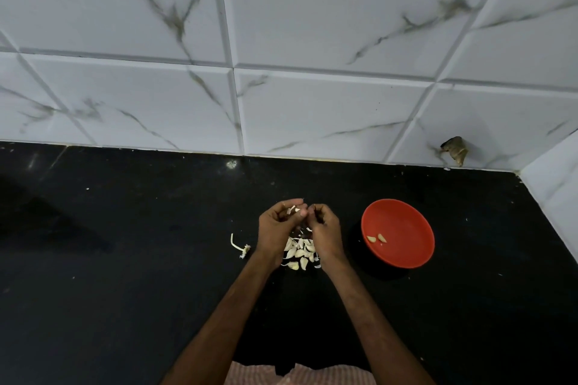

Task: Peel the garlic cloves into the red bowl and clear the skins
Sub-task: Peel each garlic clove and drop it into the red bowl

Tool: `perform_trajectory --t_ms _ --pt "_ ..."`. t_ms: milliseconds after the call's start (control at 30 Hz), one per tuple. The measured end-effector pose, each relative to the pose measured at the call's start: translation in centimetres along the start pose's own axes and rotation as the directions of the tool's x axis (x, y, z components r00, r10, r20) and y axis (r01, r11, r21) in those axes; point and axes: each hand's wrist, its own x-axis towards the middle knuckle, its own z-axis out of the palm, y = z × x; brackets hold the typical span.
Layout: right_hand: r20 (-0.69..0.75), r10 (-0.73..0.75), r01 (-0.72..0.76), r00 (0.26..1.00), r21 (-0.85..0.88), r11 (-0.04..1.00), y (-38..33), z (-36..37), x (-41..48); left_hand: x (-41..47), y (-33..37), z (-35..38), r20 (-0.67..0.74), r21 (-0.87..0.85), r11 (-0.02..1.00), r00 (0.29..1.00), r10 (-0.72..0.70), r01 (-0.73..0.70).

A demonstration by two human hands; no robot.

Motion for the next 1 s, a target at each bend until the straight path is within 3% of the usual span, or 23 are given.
perform_trajectory --t_ms 167,333,467,533,667,867,1000 --pt "0.06 0.189 -0.198 0.98 0.304 0.932 -0.7 0.6 -0.6 0.0 0.3 0.0 0.084 0.007 0.999 0.995 0.047 -0.048" --pt "0.113 0.193 -0.216 0.975 0.268 0.939 -1.1 0.3 -1.0 0.2 0.0 -0.4 0.096 0.097 0.99 0.991 0.096 -0.105" --pt "0.053 0.092 -0.094 0.994 0.041 0.995 -0.9 -0.3 -0.7 0.3 0.0 -0.2 0.108 0.199 0.967 0.985 0.137 -0.157" --pt "-0.009 -0.054 0.053 0.998 -0.121 0.991 -0.9 -1.3 -0.2 0.5 0.2 -0.3 0.085 0.252 0.951 0.983 0.163 -0.179" --pt "0.036 -0.321 0.322 0.946 -0.199 0.926 -1.9 -3.0 0.2 0.7 0.3 -0.4 0.067 0.39 0.903 0.984 0.168 -0.181" --pt "0.189 -0.418 0.457 0.888 -0.279 0.845 -2.1 -3.2 0.5 0.5 0.6 -0.7 0.153 0.473 0.85 0.972 0.181 -0.233" --pt "0.257 -0.427 0.492 0.867 -0.304 0.816 -2.4 -3.7 0.9 0.5 1.4 -0.8 0.224 0.66 0.681 0.948 0.224 -0.317"
